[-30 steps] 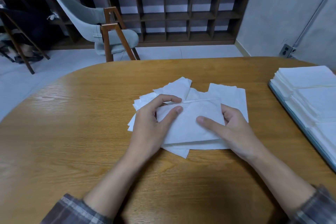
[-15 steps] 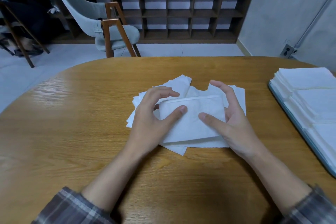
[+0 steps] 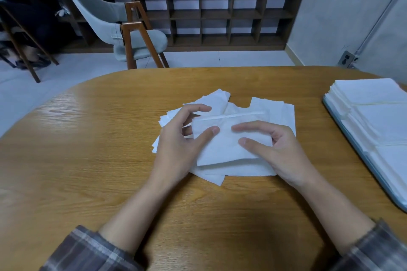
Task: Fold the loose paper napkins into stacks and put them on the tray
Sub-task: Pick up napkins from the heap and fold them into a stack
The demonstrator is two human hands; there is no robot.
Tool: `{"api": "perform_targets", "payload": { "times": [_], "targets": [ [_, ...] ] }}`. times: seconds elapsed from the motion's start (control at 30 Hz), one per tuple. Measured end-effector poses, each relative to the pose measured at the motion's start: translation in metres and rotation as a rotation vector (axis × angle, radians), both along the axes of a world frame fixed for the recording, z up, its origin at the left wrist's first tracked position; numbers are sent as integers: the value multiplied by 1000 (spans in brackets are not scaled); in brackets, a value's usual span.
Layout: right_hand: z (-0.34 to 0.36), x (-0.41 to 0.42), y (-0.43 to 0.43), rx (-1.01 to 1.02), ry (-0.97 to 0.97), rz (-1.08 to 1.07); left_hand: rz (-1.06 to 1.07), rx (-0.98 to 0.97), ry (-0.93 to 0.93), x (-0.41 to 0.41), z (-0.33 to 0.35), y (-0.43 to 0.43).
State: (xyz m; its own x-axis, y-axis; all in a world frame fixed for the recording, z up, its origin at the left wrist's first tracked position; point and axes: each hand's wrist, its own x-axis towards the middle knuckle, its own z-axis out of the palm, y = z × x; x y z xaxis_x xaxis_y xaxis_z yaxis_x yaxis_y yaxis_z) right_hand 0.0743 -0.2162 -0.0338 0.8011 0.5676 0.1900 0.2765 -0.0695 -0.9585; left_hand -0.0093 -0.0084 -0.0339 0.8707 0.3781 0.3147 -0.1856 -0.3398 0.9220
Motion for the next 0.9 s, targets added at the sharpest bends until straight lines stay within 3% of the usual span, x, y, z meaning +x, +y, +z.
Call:
{"api": "perform_targets", "payload": {
  "times": [0.13, 0.33, 0.7, 0.9],
  "targets": [
    [-3, 14, -7, -38, -69, -203, -74, 408, -106, 0, -7, -1],
    [-8, 21, -10, -17, -96, -288, -412, 742, 92, -2, -21, -3],
    [-9, 19, -7, -49, -80, -246, -374, 786, 8, -3, -20, -6],
    [-9, 21, -8, -46, -67, -205, -274, 582, -17, -5, -13, -7]
  ]
}}
